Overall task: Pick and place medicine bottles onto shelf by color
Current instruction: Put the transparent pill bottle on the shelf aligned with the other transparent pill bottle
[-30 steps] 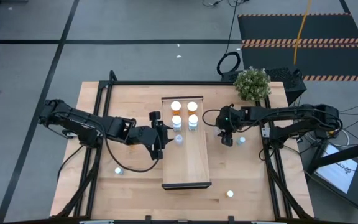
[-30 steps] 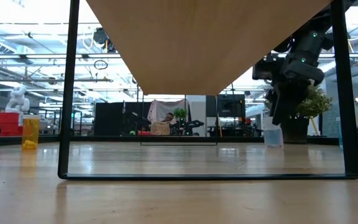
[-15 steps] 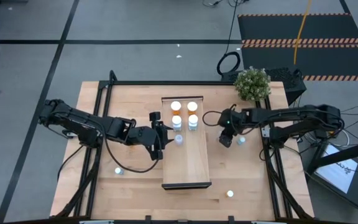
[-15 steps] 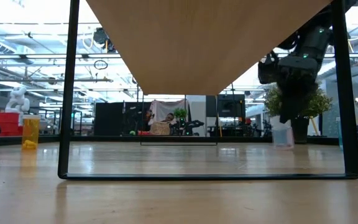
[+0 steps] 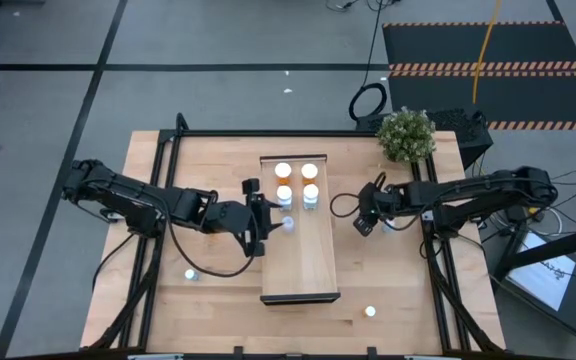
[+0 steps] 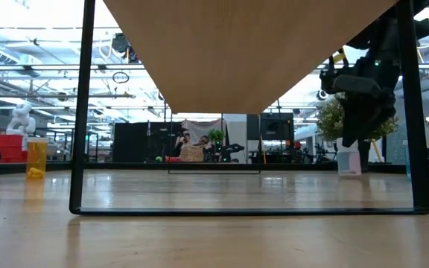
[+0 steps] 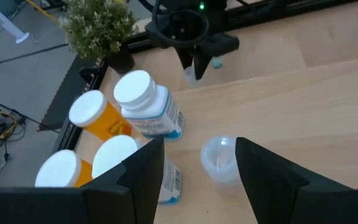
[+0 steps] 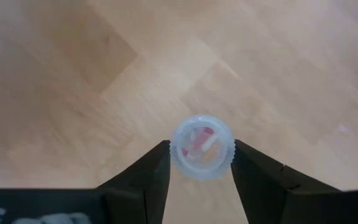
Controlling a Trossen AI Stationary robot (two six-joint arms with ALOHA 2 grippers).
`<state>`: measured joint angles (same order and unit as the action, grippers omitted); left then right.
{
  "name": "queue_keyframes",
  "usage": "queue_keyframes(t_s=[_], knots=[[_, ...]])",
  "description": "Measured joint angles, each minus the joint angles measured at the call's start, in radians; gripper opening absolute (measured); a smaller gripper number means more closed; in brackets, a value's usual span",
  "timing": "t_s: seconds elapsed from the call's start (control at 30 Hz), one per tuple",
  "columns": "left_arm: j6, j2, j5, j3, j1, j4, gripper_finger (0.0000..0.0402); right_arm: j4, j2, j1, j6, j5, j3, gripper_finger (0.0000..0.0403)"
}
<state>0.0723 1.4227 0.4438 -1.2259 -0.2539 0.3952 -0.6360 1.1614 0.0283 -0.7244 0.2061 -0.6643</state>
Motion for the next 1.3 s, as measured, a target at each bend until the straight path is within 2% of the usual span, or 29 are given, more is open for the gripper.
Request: queue_keyframes(t_s=[0.1,0.33,0.47,0.7,0.87,0.97,1.13,1.3], knots=[[0.0,0.0,0.0,0.0,0.0,-0.01,0.02,0.013,0.0,-0.016,-0.024,0.028,0.004,0.0165],[0.004,0.0,0.0,0.0,0.0,-0.012,0.02,0.025,0.0,-0.024,-0.056,0.017,0.011,0.019],[0.019,0.0,0.0,0.0,0.0,-0.012,0.02,0.026,-0.012,-0.01,-0.021,-0.054,0.012,0.0207],[0.027,0.0,0.0,0.0,0.0,-0.012,0.02,0.002,-0.034,0.018,0.013,-0.26,0.012,0.0223],[0.027,0.0,0.0,0.0,0.0,-0.012,0.02,-0.047,-0.085,0.023,0.086,-0.314,0.006,0.0224],[0.028,0.0,0.0,0.0,0.0,-0.013,0.02,-0.109,-0.109,0.036,0.182,-0.311,-0.024,0.0224],[0.049,0.0,0.0,0.0,0.0,-0.055,0.02,-0.155,-0.112,0.062,0.491,-0.303,-0.076,0.0224],[0.049,0.0,0.0,0.0,0.0,-0.065,0.02,-0.143,-0.091,0.064,0.782,-0.216,-0.084,0.0224]])
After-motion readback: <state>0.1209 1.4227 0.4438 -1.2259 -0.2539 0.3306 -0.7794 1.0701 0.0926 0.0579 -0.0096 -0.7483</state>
